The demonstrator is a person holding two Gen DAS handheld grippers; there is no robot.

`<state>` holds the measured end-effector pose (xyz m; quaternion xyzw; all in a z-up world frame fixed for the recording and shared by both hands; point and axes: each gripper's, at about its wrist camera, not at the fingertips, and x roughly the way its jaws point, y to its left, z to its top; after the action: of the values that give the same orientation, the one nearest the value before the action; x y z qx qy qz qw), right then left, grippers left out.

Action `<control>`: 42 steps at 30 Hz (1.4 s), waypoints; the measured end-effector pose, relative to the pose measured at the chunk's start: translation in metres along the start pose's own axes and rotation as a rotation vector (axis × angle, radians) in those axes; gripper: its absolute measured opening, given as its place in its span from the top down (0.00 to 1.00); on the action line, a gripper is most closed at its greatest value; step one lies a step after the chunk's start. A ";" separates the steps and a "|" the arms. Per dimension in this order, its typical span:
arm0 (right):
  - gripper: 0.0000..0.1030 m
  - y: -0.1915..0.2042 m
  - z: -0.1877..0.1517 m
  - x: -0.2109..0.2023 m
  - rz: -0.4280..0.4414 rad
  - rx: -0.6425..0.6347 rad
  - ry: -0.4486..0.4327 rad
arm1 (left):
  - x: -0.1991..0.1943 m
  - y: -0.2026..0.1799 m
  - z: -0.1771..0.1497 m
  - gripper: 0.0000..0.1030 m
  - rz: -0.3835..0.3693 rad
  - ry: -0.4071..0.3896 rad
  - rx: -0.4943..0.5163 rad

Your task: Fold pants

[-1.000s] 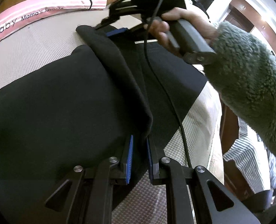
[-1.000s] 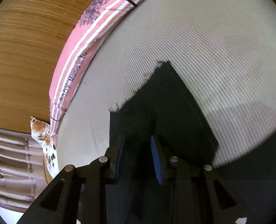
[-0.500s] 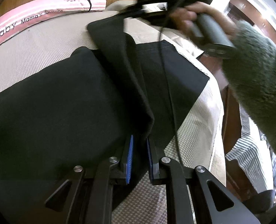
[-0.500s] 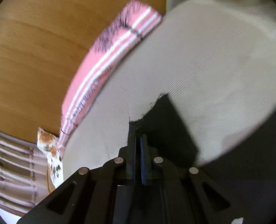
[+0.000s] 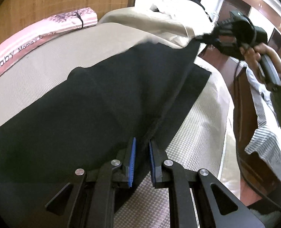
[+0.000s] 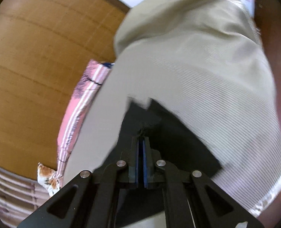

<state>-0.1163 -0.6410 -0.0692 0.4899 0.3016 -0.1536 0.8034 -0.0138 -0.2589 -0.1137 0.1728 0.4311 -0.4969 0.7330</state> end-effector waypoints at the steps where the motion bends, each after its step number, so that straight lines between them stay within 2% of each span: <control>1: 0.96 -0.007 -0.004 -0.001 -0.015 0.008 -0.001 | 0.001 -0.001 -0.001 0.88 0.002 0.009 0.006; 7: 0.96 -0.047 -0.022 -0.002 -0.074 0.075 0.003 | 0.005 -0.009 -0.006 0.88 0.038 0.032 0.066; 13: 0.97 -0.047 -0.028 -0.014 -0.086 0.050 -0.034 | 0.003 -0.011 -0.005 0.88 0.037 0.026 0.078; 15: 0.97 -0.045 -0.031 -0.018 -0.115 0.015 -0.044 | 0.003 -0.011 -0.005 0.89 0.028 0.024 0.084; 21: 0.97 -0.068 -0.044 -0.004 -0.196 0.047 -0.011 | 0.008 -0.012 -0.008 0.90 0.026 0.043 0.103; 24: 0.97 -0.075 -0.047 0.001 -0.199 0.068 -0.009 | 0.010 -0.011 -0.009 0.90 0.025 0.043 0.107; 27: 0.89 -0.072 -0.044 0.001 -0.215 0.064 0.017 | 0.011 -0.009 -0.007 0.87 0.017 0.048 0.089; 28: 0.82 -0.071 -0.042 0.000 -0.218 0.075 0.029 | 0.011 -0.007 -0.006 0.86 0.017 0.049 0.084; 29: 0.74 -0.069 -0.041 -0.002 -0.216 0.079 0.030 | 0.009 -0.007 -0.006 0.84 0.017 0.050 0.074; 30: 0.72 -0.065 -0.041 -0.007 -0.230 0.081 0.017 | 0.007 -0.005 -0.005 0.83 0.007 0.056 0.062; 32: 0.71 -0.054 -0.039 -0.016 -0.242 0.060 -0.001 | -0.001 -0.002 -0.004 0.79 -0.018 0.061 0.044; 35: 0.71 -0.030 -0.036 -0.029 -0.262 0.005 -0.034 | -0.025 0.007 -0.005 0.64 -0.039 0.028 0.023; 36: 0.71 -0.013 -0.035 -0.030 -0.251 -0.049 -0.037 | -0.037 0.012 -0.006 0.58 -0.033 0.000 0.012; 38: 0.71 0.020 -0.037 -0.024 -0.224 -0.145 -0.014 | -0.056 0.027 -0.009 0.52 -0.001 -0.046 -0.029; 41: 0.71 0.070 -0.050 0.001 -0.153 -0.280 0.061 | -0.081 0.059 -0.017 0.52 0.081 -0.098 -0.121; 42: 0.71 0.092 -0.057 0.015 -0.120 -0.337 0.102 | -0.087 0.072 -0.022 0.52 0.132 -0.106 -0.158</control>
<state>-0.0739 -0.5463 -0.0344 0.3367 0.3923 -0.1235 0.8470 0.0274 -0.1614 -0.0683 0.1159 0.4173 -0.4206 0.7972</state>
